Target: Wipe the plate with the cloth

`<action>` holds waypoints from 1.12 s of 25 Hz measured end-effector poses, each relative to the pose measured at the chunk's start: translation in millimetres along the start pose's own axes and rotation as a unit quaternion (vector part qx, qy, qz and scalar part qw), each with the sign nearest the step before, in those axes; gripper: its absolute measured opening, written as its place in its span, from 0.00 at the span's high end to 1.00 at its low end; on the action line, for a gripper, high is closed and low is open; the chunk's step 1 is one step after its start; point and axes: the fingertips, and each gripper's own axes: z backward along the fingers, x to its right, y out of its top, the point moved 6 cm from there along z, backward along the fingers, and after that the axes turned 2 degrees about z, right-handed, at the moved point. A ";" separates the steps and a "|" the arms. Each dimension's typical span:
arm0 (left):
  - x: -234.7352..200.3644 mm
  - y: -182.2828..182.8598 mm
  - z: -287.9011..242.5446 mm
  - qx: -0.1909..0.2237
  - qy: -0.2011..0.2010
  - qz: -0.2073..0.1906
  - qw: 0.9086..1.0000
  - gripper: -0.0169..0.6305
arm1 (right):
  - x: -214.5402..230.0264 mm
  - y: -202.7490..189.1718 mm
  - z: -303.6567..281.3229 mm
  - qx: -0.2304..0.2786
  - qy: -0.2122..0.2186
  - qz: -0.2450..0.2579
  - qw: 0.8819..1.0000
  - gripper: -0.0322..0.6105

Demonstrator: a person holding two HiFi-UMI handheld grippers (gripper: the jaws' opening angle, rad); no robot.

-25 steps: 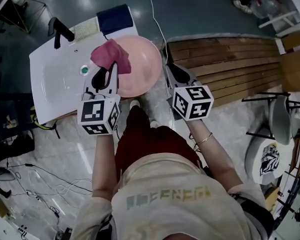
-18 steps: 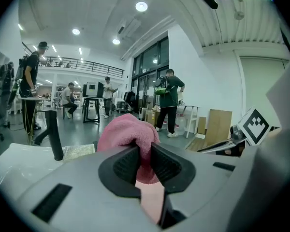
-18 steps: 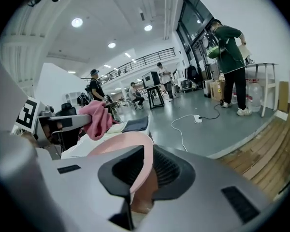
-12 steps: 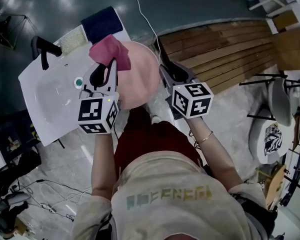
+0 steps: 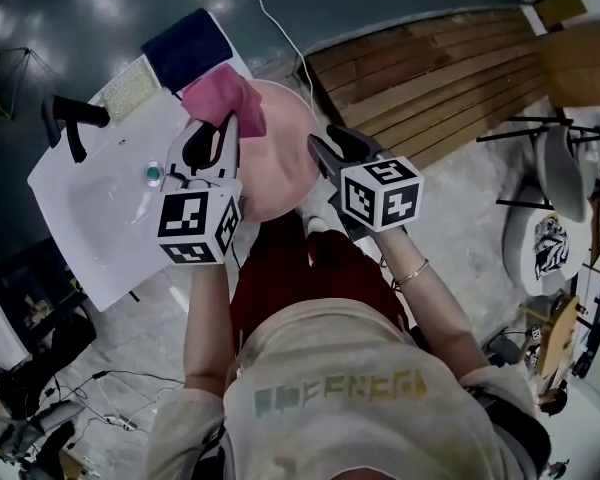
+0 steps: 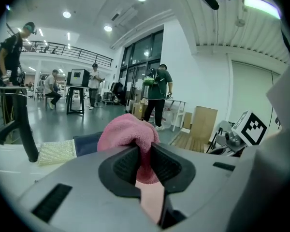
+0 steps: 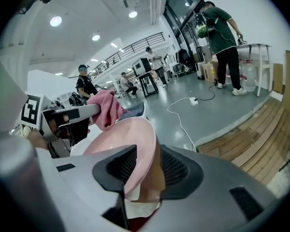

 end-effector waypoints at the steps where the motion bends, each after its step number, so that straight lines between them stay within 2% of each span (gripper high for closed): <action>1: -1.0 -1.1 -1.9 -0.003 -0.004 0.001 1.000 0.87 | 0.4 -2.1 -2.0 -0.005 -0.002 -0.005 1.000 0.73; 8: -9.2 -8.0 -13.3 -0.023 -0.022 0.006 0.999 0.87 | -0.6 -10.2 -15.3 -0.037 -0.009 -0.016 0.999 0.73; 17: -14.3 -16.4 -23.2 -0.041 -0.026 0.011 0.999 0.87 | 6.2 -11.4 -26.3 -0.042 -0.027 -0.033 0.998 0.73; 22: -14.9 -15.2 -27.2 -0.045 -0.026 0.009 0.999 0.87 | 11.6 -6.4 -30.2 -0.031 -0.048 -0.029 0.998 0.83; 28: -12.5 -8.2 -24.7 -0.042 -0.020 0.003 0.999 0.87 | 12.9 -0.4 -31.8 -0.022 -0.064 -0.021 0.997 0.85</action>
